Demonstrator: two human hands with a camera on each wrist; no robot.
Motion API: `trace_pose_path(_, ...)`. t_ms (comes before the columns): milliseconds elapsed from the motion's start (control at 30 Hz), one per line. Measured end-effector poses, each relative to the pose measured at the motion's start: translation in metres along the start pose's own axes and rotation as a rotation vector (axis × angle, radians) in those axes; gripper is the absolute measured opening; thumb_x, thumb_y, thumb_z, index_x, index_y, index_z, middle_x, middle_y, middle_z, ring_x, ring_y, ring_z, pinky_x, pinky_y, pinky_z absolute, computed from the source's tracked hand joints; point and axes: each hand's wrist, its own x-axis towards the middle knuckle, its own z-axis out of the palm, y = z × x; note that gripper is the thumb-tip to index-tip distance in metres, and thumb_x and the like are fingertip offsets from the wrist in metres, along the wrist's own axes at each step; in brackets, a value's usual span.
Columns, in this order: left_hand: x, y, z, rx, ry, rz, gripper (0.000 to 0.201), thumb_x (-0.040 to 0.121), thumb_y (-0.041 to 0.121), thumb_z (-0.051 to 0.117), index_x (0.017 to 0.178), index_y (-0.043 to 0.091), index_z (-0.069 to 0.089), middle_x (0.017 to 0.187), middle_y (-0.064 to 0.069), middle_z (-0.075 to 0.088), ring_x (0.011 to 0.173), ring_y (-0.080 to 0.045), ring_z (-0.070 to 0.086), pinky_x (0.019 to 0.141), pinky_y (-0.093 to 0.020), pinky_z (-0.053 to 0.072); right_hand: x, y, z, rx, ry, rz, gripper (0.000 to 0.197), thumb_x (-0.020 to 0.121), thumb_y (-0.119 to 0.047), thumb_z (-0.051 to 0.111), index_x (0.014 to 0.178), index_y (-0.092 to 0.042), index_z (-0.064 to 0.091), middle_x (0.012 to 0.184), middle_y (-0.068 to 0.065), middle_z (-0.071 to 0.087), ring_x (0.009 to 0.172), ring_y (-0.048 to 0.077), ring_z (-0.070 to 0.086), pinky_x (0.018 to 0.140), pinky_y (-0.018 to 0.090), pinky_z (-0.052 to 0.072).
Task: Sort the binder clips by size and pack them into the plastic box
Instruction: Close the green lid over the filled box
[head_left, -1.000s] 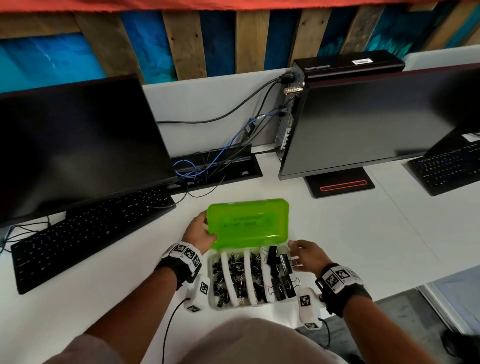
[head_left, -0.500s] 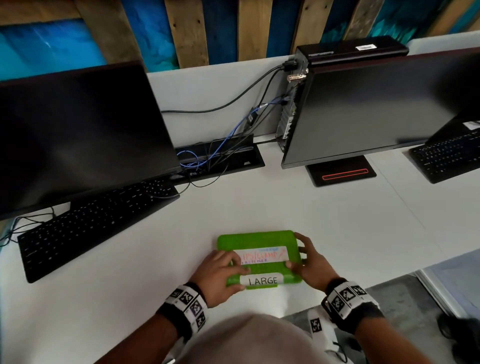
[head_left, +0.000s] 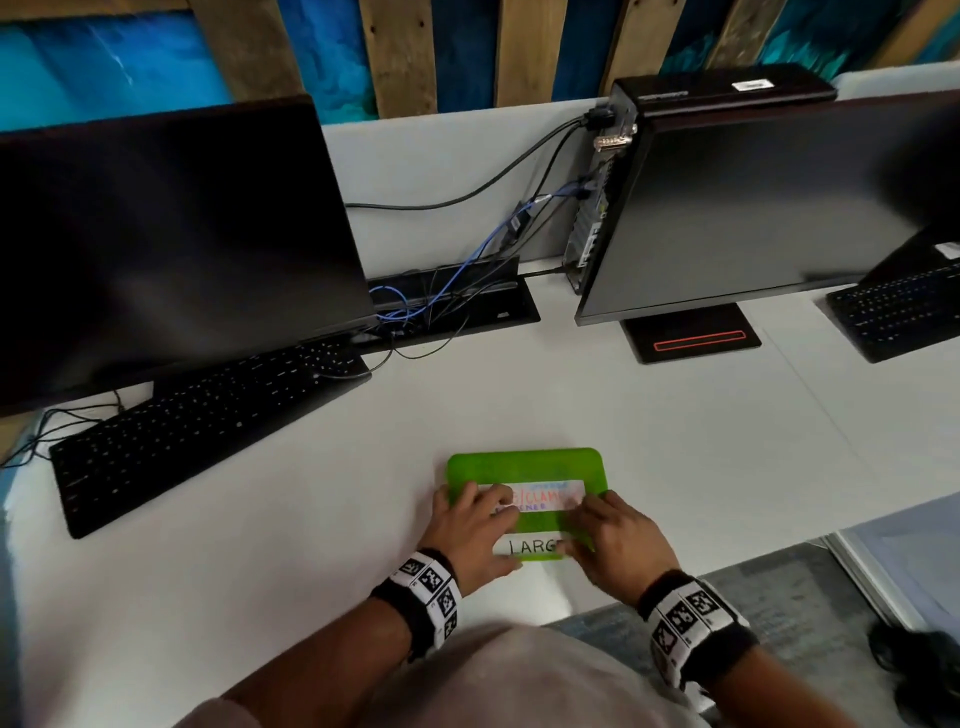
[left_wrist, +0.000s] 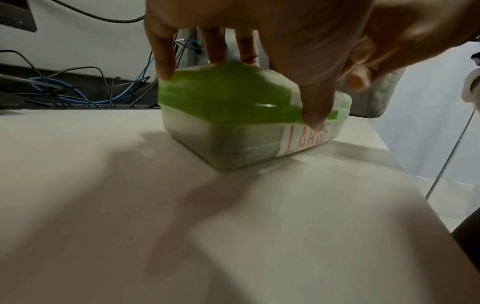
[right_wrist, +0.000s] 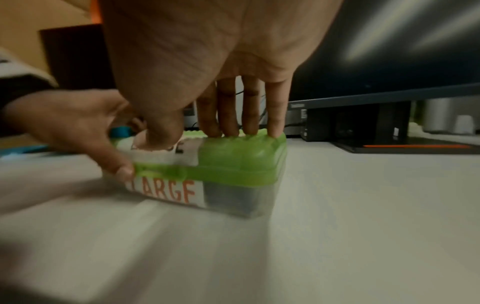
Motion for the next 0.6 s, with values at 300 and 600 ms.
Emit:
trace_pose_path(300,0.002,0.003,-0.001,0.033,-0.006,-0.02,0.049,0.075,0.054,0.058,0.113,0.028,0.042,0.132,0.009,0.035,0.117,-0.022,0.032,0.098,-0.053,0.024,-0.005,-0.008,0.01,-0.122,-0.022,-0.047,0.064,0.05,-0.051,0.083,0.091,-0.014,0.052,0.084,0.003,0.066,0.073,0.023,0.063,0.058,0.029,0.055)
trace_pose_path(600,0.003,0.001,0.013,0.03,0.128,-0.047,0.051,0.063,0.062,0.063,0.101,0.032,0.045,0.113,0.01,0.052,0.1,-0.018,0.037,0.086,-0.055,0.039,0.004,-0.001,0.005,-0.131,-0.108,-0.088,0.043,0.054,-0.05,0.082,0.081,-0.019,0.068,0.081,-0.003,0.068,0.077,0.02,0.066,0.058,0.026,0.054)
